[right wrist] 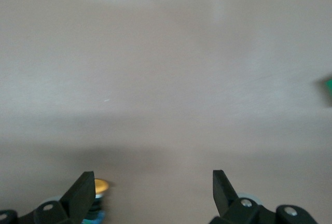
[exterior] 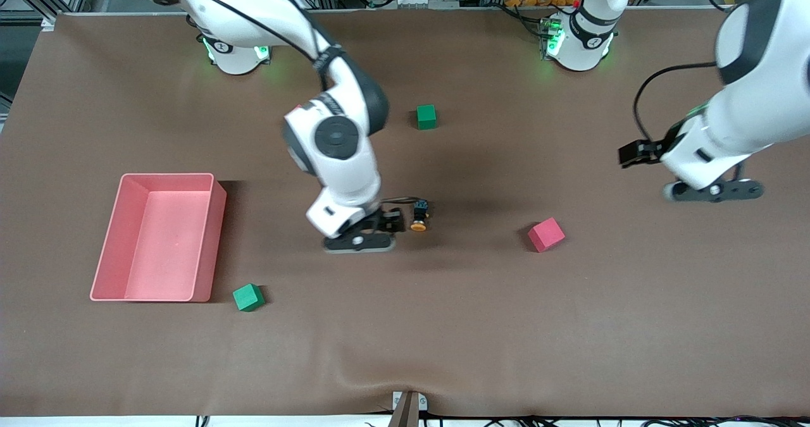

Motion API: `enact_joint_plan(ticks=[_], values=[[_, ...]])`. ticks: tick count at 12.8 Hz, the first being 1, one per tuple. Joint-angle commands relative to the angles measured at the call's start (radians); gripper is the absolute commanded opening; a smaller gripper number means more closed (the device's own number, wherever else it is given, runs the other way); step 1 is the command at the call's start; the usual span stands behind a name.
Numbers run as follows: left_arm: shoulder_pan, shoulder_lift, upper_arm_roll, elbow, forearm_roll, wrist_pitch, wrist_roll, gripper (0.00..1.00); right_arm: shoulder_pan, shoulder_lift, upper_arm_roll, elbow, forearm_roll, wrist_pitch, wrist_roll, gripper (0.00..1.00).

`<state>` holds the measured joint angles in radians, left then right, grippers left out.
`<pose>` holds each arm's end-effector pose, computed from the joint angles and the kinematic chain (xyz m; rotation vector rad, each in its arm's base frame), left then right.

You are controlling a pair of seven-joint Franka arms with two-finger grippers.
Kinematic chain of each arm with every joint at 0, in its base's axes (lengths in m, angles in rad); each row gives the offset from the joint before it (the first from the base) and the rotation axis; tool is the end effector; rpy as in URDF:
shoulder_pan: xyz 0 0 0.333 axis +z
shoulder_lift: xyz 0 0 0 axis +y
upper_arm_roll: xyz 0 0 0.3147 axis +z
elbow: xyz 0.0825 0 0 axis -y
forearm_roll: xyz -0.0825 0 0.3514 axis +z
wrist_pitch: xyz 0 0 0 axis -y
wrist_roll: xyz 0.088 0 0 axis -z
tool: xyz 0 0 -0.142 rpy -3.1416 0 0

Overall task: Place and upright button with both arms
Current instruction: 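Set the button down and open the right gripper while the left gripper approaches, then withdraw the right gripper while the left gripper reaches the button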

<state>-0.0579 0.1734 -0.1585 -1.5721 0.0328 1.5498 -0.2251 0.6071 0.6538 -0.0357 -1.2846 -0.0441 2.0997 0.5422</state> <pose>0.5436 -0.1089 0.4936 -3.0804 -0.0091 0.2899 0.6078 0.3937 0.3577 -3.0955 -0.0890 -0.2629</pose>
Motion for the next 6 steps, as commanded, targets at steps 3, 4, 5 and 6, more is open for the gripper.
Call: enact_joint_plan(ticks=[3,4,5,6], values=[[-0.137,0.113,-0.001,0.026,0.003,0.068,-0.167,1.0,-0.156,-0.28,0.02,-0.342,0.003,0.008,-0.241,1.0],[-0.17,0.141,-0.003,0.029,0.003,0.079,-0.227,1.0,-0.196,-0.333,0.02,-0.399,0.003,0.006,-0.304,1.0],[-0.203,0.178,-0.003,0.049,0.003,0.096,-0.267,1.0,-0.234,-0.38,0.019,-0.444,0.003,-0.004,-0.367,1.0],[-0.238,0.223,-0.003,0.072,0.003,0.104,-0.302,1.0,-0.274,-0.417,0.019,-0.47,0.003,-0.029,-0.413,1.0]])
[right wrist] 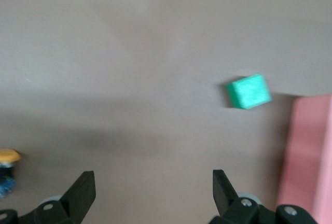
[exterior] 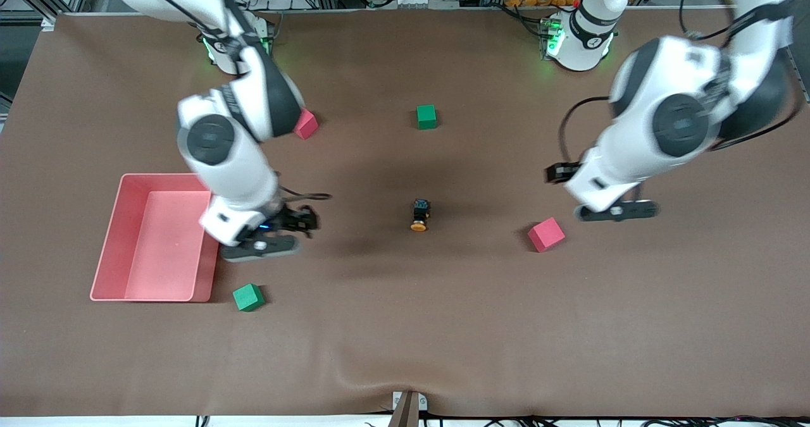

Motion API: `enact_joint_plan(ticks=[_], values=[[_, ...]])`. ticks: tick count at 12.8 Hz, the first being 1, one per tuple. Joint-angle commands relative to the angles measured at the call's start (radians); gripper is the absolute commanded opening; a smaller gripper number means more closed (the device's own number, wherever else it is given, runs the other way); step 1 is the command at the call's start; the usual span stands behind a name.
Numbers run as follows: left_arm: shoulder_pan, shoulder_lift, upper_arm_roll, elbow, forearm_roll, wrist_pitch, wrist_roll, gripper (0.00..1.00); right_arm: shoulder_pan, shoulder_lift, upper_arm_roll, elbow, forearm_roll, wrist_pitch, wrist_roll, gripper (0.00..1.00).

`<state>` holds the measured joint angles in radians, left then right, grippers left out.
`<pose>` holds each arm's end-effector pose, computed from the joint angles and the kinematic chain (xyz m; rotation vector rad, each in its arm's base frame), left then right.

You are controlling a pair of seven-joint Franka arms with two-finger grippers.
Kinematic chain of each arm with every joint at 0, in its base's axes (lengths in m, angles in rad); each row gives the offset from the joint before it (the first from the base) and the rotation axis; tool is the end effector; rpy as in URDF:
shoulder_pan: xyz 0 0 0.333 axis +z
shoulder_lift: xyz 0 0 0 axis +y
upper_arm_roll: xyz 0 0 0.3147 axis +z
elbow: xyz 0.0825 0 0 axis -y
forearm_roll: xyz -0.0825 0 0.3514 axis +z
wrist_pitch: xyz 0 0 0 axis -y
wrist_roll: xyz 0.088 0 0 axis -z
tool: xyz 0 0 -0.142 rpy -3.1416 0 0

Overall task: Place and upright button with both arms
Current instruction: 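Withdraw the right gripper while the left gripper reaches the button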

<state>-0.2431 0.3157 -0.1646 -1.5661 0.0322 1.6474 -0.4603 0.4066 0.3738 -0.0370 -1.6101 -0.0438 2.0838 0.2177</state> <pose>0.5453 -0.2208 0.4211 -3.0441 -0.0739 0.3320 0.6050 0.2333 0.3981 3.1035 0.2718 0.1731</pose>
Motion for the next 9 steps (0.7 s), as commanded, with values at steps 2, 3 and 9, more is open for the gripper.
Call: enact_joint_plan(ticks=[2,3,9], values=[[-0.132,0.176,0.004,0.11,0.003,0.07,-0.148,1.0,-0.135,-0.191,0.019,-0.151,0.001,-0.092,-0.138,1.0],[-0.166,0.224,0.005,0.133,0.003,0.116,-0.181,1.0,-0.153,-0.219,0.016,-0.151,-0.001,-0.109,-0.142,1.0],[-0.286,0.468,0.004,0.296,-0.018,0.334,-0.287,1.0,-0.331,-0.361,0.025,-0.14,0.004,-0.231,-0.201,1.0]])
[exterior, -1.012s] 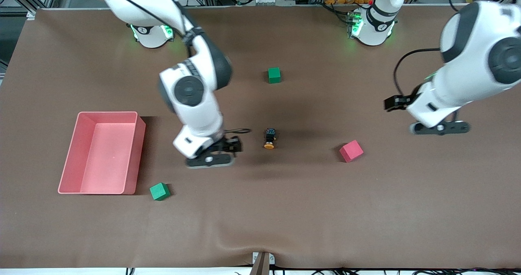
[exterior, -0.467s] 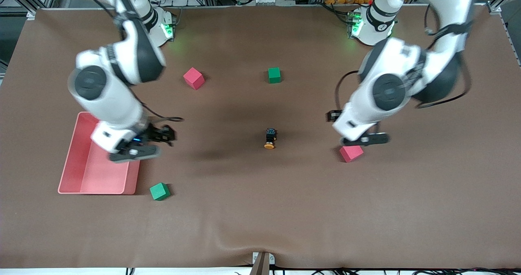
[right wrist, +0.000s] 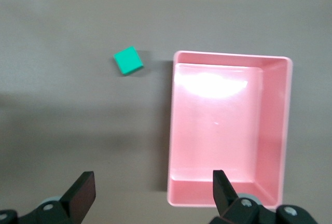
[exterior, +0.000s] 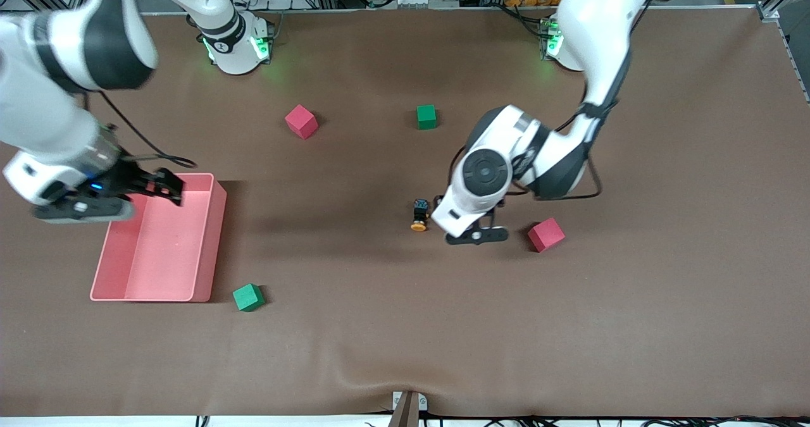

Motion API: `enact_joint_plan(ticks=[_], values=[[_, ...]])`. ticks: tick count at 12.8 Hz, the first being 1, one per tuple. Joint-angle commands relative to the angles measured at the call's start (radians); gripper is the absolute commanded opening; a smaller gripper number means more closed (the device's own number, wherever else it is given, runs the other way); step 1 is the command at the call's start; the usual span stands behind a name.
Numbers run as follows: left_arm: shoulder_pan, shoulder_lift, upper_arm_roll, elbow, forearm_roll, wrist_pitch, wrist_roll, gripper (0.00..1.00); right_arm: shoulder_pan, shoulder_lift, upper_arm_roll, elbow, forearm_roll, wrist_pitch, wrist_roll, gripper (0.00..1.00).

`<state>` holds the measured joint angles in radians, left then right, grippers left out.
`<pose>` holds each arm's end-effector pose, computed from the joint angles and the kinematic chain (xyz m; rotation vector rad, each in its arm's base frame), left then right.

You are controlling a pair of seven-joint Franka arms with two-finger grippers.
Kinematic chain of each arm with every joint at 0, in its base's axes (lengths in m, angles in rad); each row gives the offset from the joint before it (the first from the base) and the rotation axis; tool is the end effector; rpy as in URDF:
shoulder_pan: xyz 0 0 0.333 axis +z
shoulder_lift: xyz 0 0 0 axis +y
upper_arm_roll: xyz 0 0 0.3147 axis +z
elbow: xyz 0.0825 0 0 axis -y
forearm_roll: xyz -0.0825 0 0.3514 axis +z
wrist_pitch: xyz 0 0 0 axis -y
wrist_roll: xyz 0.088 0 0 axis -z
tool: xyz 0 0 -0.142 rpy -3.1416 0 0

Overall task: Place and upright button with both arms
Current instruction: 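Withdraw the right gripper while the left gripper reaches the button, then grasp the yellow button with the left gripper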

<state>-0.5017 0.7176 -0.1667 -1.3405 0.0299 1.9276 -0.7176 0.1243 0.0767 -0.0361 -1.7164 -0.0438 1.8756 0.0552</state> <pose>0.5545 -0.4063 0.2767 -3.1187 -0.1106 0.2298 0.5649 0.0457 0.5093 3.0990 0.0692 0.1327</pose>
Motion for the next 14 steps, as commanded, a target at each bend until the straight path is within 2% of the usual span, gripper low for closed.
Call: enact_joint_plan(ticks=[1,2,6,8,14], values=[[-0.043,0.094,0.006,0.073,-0.018,0.112,-0.031,1.0,-0.066,-0.086,0.024,-0.032,0.021,-0.041,-0.043,1.0],[-0.058,0.118,0.01,0.083,-0.018,0.149,-0.026,1.0,-0.081,-0.101,0.025,-0.022,0.044,-0.071,-0.043,1.0],[-0.098,0.203,0.009,0.13,-0.018,0.203,-0.022,1.0,-0.101,-0.092,0.024,0.161,0.056,-0.3,-0.046,1.0],[-0.1,0.22,0.007,0.124,-0.016,0.203,-0.004,0.91,-0.124,-0.1,0.025,0.19,0.056,-0.389,-0.055,1.0],[-0.1,0.23,0.007,0.113,-0.016,0.168,0.049,0.82,-0.149,-0.094,0.024,0.245,0.048,-0.461,-0.115,1.0]])
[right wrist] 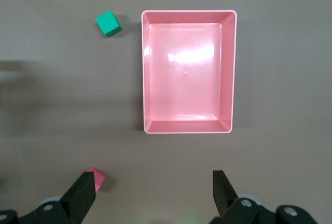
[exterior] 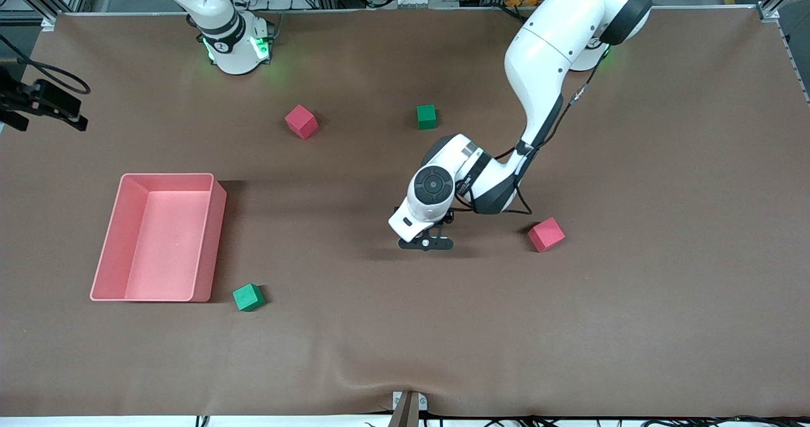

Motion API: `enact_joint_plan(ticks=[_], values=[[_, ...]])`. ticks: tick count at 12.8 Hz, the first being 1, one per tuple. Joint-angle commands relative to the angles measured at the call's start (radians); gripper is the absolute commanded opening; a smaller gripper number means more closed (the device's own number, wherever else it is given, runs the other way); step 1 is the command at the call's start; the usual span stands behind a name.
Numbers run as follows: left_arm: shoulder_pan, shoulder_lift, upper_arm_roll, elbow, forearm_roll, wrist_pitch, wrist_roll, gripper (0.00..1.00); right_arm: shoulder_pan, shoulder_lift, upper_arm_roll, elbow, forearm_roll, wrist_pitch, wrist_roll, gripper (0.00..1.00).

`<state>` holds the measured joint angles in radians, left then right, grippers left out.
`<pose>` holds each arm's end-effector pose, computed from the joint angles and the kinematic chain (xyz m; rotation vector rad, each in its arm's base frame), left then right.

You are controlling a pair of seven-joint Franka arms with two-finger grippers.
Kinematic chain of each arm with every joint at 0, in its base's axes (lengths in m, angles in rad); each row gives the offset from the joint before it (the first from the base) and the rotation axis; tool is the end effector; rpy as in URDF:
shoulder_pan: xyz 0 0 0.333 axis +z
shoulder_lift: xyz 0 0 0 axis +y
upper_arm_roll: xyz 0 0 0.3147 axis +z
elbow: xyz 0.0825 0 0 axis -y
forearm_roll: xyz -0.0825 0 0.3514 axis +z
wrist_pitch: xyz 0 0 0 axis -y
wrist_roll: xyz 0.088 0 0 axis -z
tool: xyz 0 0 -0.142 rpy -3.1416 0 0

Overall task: Place and upright button with both arms
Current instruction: 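Grasp the yellow button with the left gripper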

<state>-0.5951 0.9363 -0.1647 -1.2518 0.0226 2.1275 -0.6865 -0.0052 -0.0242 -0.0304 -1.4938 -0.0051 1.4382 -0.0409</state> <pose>0.5391 -0.4730 0.1758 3.0827 -0.0352 -0.1748 0.4993 -0.0188 0.6225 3.1381 0.0074 -0.0495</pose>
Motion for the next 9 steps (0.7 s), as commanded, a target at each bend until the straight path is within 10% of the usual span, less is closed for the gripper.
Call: enact_joint_plan(ticks=[1,9], values=[[-0.008,0.012,0.005,0.025,-0.009,-0.055,0.019,0.79,-0.009,0.007,0.018,0.023,0.011,-0.021,-0.016,1.0],[-0.011,0.012,0.004,0.022,-0.024,-0.09,0.035,0.37,0.005,0.026,0.018,0.007,0.019,0.016,0.084,1.0]])
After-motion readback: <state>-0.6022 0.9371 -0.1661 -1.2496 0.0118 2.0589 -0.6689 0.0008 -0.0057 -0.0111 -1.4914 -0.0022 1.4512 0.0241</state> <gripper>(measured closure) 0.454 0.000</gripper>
